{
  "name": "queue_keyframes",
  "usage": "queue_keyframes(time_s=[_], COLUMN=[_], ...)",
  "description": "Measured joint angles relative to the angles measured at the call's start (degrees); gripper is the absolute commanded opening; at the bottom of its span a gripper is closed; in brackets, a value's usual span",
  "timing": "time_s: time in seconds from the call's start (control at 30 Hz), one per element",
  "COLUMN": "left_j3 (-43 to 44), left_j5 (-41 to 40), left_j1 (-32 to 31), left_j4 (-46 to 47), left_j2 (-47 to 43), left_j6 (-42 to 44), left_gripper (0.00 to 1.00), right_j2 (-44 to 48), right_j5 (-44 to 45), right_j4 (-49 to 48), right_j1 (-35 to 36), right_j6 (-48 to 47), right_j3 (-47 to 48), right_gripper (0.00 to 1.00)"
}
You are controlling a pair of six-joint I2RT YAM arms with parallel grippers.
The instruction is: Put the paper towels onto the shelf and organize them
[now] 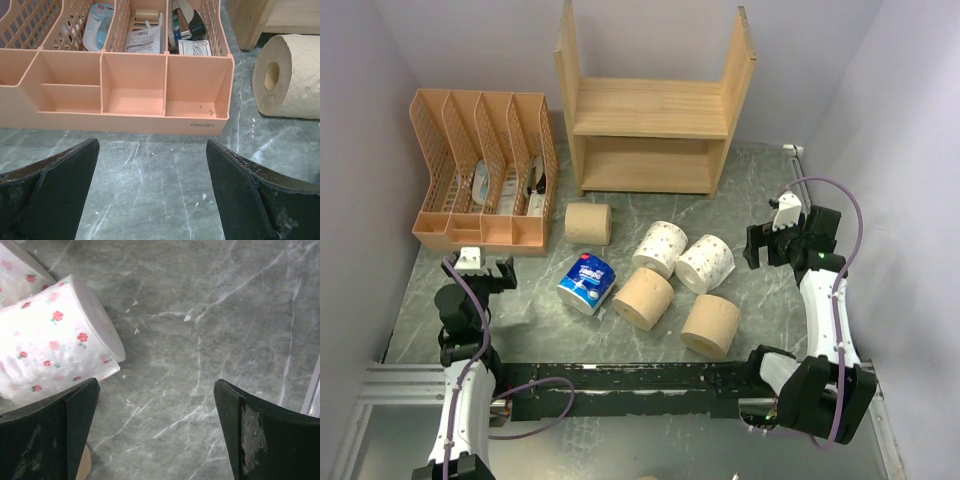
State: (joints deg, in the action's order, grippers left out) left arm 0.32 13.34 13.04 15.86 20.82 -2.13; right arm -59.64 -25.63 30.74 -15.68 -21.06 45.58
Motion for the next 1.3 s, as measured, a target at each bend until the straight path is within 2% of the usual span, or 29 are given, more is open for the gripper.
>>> queue_keyframes(time_s=[0.17, 0.43, 0.53, 0.83, 0.93, 1.07, 1.17, 1.3], left_j3=[0.00, 0.00, 0.00, 0.00, 0.00, 0.00, 0.00, 0.00], left_j5=[0.00, 0.00, 0.00, -0.09, -0.09, -0.09, -0.09, -0.09], left_j1=[0.00, 0.00, 0.00, -0.70, -0.76, -0.76, -0.76, -0.76], left_j4=[0.00, 0.02, 0.04, 0.20, 0.17, 0.20, 0.20, 0.20], left_j2=[0.00, 0.94, 1.70, 3.10, 2.89, 2.29, 2.10, 2.16], left_j6=[0.00, 0.02, 0.02, 0.07, 0.09, 0.13, 0.15, 0.17], left_gripper=[1.00, 1.00, 1.00, 1.00, 1.00, 1.00, 1.00, 1.00], right_j2=[-3.43, -4.15, -3.98, -1.25, -6.49, -18.99, -24.98, -27.36], right_j5=[2.12, 17.81, 19.56, 10.49, 1.38, -13.00, -18.49, -22.77], right_j4=[-1.33, -8.31, -8.35, -7.65, -4.09, 6.95, 10.73, 16.09], right_j1=[-1.11, -1.20, -1.40, -2.58, -2.64, -2.29, -2.23, -1.49], right_j6=[2.89, 12.76, 12.63, 9.79, 6.47, -3.17, -9.14, -17.97], right_j3=[-0.09, -1.44, -0.50, -0.42, 2.78, 14.21, 19.67, 20.02], right_gripper=[1.00, 1.00, 1.00, 1.00, 1.00, 1.00, 1.00, 1.00])
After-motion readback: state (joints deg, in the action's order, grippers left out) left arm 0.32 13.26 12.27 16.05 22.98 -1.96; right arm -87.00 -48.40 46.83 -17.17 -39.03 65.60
